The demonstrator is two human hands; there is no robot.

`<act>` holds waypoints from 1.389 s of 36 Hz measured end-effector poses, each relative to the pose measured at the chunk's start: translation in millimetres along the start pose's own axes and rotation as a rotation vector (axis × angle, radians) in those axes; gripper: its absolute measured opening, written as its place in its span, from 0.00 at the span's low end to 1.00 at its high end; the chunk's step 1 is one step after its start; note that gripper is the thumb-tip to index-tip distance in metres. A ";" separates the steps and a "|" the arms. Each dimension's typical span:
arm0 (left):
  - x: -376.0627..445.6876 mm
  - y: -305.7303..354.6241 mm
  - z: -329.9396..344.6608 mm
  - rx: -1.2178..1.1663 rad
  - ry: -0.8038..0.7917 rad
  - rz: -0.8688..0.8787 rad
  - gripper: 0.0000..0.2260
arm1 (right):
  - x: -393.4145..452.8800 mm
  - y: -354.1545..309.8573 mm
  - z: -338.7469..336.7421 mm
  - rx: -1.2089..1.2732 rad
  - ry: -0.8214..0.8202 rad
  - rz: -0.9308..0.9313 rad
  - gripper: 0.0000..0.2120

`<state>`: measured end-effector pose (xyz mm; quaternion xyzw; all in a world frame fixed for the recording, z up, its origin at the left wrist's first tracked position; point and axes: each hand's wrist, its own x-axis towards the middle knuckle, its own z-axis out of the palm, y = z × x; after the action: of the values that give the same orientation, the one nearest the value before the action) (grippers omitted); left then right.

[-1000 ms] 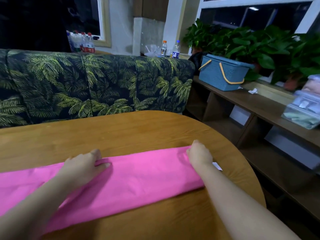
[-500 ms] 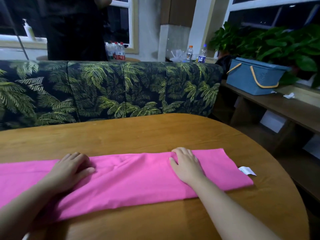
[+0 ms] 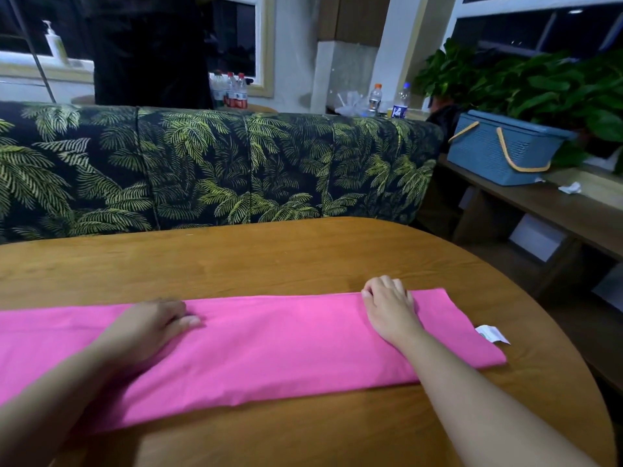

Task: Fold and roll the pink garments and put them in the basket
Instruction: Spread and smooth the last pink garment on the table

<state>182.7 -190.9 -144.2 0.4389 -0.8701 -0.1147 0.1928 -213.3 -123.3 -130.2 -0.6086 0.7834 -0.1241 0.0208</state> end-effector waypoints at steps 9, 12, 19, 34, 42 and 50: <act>19.9 -4.1 -16.5 0.028 -0.085 -0.191 0.23 | 6.0 3.0 -1.9 -0.067 -0.051 -0.017 0.06; 26.0 -3.0 -18.3 0.091 -0.096 -0.204 0.19 | 10.3 4.8 -2.4 -0.071 -0.085 -0.017 0.10; 44.5 9.8 -19.0 0.172 -0.217 -0.337 0.18 | 10.6 3.8 -4.4 -0.067 -0.081 0.020 0.11; -25.2 -19.5 -35.6 0.043 0.159 -0.364 0.08 | -25.3 -127.5 -2.4 0.175 -0.017 -0.248 0.16; -76.3 -71.1 -44.5 0.215 0.217 -0.472 0.13 | -48.9 -176.5 34.2 0.075 -0.188 -0.214 0.27; -88.0 -40.7 -27.2 0.240 0.259 -0.590 0.09 | -29.1 -148.4 36.6 0.014 -0.203 -0.261 0.28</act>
<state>271.4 -144.5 -155.5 0.7022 -0.6812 -0.0059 0.2070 -58.3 -135.5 -136.5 -0.7143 0.6909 -0.0687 0.0877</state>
